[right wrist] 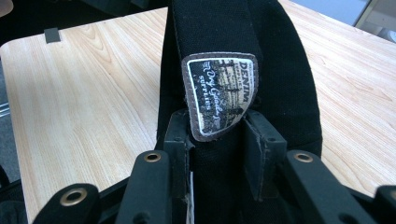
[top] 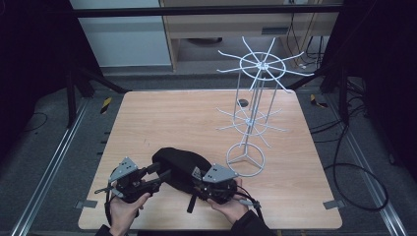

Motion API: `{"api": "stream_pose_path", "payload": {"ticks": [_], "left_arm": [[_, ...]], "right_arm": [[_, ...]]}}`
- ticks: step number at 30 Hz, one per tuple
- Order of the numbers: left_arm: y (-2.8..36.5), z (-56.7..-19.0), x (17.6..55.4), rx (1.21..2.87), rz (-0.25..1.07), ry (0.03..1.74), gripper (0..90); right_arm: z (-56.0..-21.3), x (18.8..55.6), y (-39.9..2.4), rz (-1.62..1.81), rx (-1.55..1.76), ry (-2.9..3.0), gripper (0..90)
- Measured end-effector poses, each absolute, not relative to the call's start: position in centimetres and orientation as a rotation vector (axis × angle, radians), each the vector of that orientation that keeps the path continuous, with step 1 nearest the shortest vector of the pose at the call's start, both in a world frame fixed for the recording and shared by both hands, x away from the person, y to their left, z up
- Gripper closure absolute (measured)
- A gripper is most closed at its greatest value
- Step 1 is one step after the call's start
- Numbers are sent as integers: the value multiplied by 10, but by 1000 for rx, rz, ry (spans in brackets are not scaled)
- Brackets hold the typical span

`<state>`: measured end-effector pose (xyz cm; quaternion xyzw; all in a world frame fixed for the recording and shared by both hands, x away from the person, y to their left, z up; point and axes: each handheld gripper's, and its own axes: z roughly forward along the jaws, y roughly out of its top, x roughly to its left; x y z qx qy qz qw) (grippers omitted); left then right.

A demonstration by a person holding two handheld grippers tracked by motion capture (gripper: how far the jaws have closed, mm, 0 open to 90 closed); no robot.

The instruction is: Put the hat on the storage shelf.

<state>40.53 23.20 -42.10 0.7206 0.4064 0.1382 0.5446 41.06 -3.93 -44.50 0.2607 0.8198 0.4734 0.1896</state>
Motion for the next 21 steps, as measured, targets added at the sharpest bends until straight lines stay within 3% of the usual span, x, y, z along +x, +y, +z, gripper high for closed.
{"api": "stream_pose_path", "payload": {"ticks": [6, 13, 18, 21], "left_arm": [[218, -417, 408, 1696, 292, 944, 358], [204, -416, 419, 1669, 243, 970, 358], [203, -418, 426, 1634, 207, 1003, 461], [202, -417, 426, 1618, 180, 1003, 569]], "right_arm": [[-445, 409, -37, 1335, 713, 2313, 650], [-447, 408, -35, 1349, 690, 2331, 645], [-448, 407, -33, 1351, 678, 2344, 637], [-448, 407, -32, 1356, 681, 2351, 616]]}}
